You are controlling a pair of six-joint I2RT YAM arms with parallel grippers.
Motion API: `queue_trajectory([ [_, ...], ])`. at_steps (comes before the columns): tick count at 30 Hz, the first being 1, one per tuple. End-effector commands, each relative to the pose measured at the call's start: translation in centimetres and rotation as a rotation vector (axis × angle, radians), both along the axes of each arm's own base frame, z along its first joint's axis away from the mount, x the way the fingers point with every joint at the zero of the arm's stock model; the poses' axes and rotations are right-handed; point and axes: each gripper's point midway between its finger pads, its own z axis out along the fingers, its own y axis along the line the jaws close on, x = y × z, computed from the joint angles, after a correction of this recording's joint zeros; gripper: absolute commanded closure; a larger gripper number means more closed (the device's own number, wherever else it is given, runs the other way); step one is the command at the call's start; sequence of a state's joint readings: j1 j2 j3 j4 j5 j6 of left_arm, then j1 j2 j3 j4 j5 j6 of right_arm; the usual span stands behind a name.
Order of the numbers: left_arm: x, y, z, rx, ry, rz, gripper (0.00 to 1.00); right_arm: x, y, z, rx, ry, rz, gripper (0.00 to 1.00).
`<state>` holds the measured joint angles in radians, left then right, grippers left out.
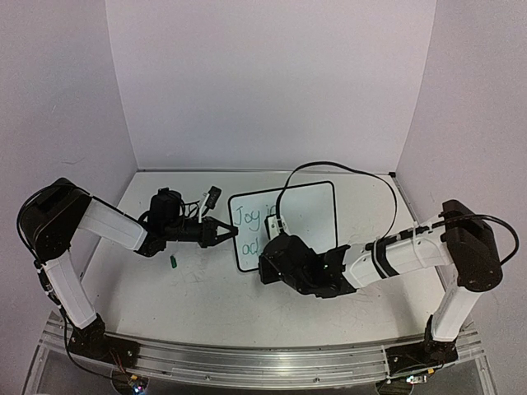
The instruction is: Write a sentence on the whiteboard
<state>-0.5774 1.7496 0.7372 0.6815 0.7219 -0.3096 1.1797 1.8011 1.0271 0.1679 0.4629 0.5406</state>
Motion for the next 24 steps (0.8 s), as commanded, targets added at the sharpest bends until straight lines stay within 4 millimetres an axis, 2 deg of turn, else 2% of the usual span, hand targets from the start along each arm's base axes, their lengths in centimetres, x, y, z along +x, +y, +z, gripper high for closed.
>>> queue_trajectory([
  [1,-0.2,-0.6,1.7,-0.022,-0.062,-0.027,1.00,0.0,-0.4,-1.0,-0.025,0.002,-0.016,1.00],
  [12,-0.2,-0.7,1.6,-0.022,-0.059,-0.028,1.00,1.0,-0.2,1.9,-0.015,-0.067,-0.038,1.00],
  [24,-0.2,-0.7,1.7,-0.023,-0.063,-0.028,1.00,1.8,0.0,3.0,-0.008,-0.092,-0.043,1.00],
])
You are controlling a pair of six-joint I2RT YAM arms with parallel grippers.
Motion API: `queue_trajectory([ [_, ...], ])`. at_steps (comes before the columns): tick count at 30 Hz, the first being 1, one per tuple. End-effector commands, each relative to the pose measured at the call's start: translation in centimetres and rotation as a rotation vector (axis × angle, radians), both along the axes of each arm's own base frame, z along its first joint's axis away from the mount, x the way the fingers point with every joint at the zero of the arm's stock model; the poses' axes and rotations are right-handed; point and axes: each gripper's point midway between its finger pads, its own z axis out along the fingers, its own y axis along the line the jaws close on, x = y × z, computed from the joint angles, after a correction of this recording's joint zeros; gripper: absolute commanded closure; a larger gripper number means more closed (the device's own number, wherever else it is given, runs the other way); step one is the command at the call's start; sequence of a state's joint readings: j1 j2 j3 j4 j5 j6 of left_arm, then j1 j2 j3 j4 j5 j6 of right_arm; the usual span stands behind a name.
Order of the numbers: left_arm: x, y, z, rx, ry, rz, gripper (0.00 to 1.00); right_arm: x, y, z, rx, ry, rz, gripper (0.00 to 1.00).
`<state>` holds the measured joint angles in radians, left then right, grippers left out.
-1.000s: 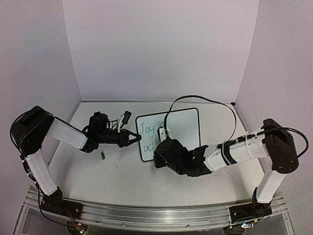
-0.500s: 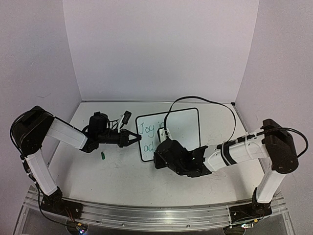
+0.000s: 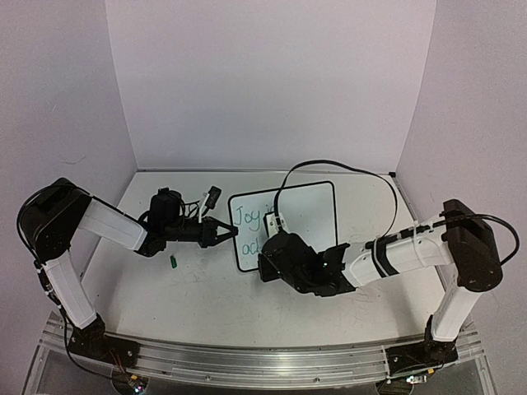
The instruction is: Write a sentence on the whiteboard
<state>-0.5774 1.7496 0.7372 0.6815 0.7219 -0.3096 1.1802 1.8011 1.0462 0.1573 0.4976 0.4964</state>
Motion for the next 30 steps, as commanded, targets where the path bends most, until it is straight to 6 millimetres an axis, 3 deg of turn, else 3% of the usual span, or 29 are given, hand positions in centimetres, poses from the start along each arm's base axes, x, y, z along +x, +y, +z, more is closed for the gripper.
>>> queue_trajectory([
  [1,-0.2,-0.7,1.7,-0.022,-0.062,-0.028,1.00,1.4,0.1,2.3,0.026,-0.054,-0.041,1.00],
  [19,-0.2,-0.7,1.5,-0.020,-0.058,-0.028,1.00,2.1,-0.8,3.8,0.030,-0.088,-0.075,1.00],
  [30,-0.2,-0.7,1.5,-0.019,-0.060,-0.027,1.00,2.0,-1.6,3.3,0.033,-0.081,-0.098,1.00],
])
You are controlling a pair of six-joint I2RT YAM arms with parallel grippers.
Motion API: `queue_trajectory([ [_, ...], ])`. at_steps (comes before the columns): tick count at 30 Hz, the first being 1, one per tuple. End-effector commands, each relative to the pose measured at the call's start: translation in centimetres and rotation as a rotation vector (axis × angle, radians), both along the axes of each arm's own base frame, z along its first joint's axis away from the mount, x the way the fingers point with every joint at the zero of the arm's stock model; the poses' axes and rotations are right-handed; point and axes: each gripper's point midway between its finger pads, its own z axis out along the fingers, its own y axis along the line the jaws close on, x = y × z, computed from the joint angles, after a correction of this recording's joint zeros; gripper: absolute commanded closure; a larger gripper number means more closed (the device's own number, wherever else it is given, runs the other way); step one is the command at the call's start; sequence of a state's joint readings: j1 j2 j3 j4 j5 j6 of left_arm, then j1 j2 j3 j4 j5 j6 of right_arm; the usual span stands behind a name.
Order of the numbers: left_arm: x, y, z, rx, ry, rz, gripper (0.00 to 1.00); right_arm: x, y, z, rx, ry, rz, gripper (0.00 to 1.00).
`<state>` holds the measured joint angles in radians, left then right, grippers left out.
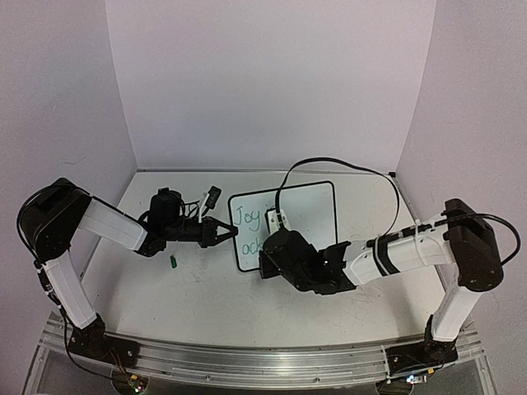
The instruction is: Write a sentence on the whiteboard
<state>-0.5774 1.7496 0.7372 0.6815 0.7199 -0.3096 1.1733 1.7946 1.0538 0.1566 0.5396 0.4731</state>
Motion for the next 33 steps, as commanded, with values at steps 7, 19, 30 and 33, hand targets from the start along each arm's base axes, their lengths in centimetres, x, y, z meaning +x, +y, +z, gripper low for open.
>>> queue_trajectory([
  [7,-0.2,-0.7,1.6,-0.020,-0.061,-0.029,1.00,0.8,-1.1,0.8,0.041,-0.001,-0.055,1.00],
  [19,-0.2,-0.7,1.5,-0.019,-0.058,-0.030,1.00,-0.1,-1.8,-1.0,0.035,0.046,-0.057,1.00],
  [30,-0.2,-0.7,1.4,-0.019,-0.056,-0.030,1.00,-0.2,-1.2,-0.5,0.045,0.044,-0.039,1.00],
  [33,-0.3,-0.8,1.4,-0.019,-0.055,-0.032,1.00,-0.3,-0.8,1.7,0.091,0.022,-0.025,1.00],
])
